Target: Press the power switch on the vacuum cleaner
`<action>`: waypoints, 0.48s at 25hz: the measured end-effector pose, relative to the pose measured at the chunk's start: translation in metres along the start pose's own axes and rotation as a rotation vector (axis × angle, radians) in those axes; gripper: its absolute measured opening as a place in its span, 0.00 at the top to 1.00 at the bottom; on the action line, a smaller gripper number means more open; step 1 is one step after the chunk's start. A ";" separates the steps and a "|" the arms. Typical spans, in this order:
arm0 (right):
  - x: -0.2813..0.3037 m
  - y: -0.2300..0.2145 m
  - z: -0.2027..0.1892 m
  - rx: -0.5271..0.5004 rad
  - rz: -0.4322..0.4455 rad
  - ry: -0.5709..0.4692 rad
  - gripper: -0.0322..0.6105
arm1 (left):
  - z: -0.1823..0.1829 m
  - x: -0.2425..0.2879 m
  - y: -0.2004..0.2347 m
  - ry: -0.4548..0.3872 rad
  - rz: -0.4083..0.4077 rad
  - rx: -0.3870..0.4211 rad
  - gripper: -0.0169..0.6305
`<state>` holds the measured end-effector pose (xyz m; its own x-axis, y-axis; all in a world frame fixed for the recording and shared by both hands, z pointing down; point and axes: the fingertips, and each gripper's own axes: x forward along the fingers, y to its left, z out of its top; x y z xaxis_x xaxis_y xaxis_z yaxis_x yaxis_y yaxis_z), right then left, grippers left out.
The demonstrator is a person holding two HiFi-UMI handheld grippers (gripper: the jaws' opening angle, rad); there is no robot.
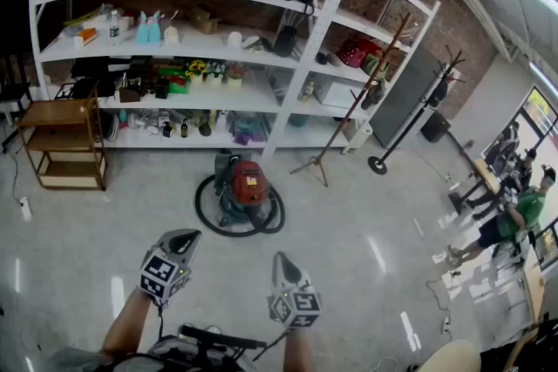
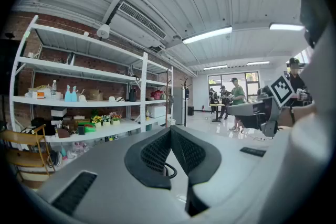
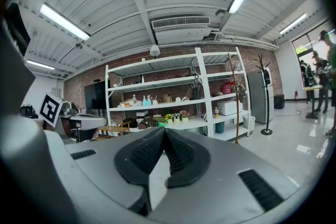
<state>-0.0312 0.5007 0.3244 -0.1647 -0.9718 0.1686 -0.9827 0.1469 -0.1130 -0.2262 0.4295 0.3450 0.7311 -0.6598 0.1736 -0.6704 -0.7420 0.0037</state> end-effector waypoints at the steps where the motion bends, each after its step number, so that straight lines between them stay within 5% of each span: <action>1: -0.001 -0.001 0.000 0.008 0.000 -0.004 0.93 | 0.003 0.000 -0.002 -0.001 -0.001 -0.002 0.96; 12: -0.003 -0.002 -0.004 -0.012 0.008 -0.007 0.93 | 0.004 0.001 -0.007 -0.001 0.000 -0.002 0.96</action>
<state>-0.0291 0.5039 0.3285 -0.1717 -0.9719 0.1612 -0.9824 0.1566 -0.1021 -0.2200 0.4336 0.3411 0.7311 -0.6602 0.1722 -0.6709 -0.7415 0.0056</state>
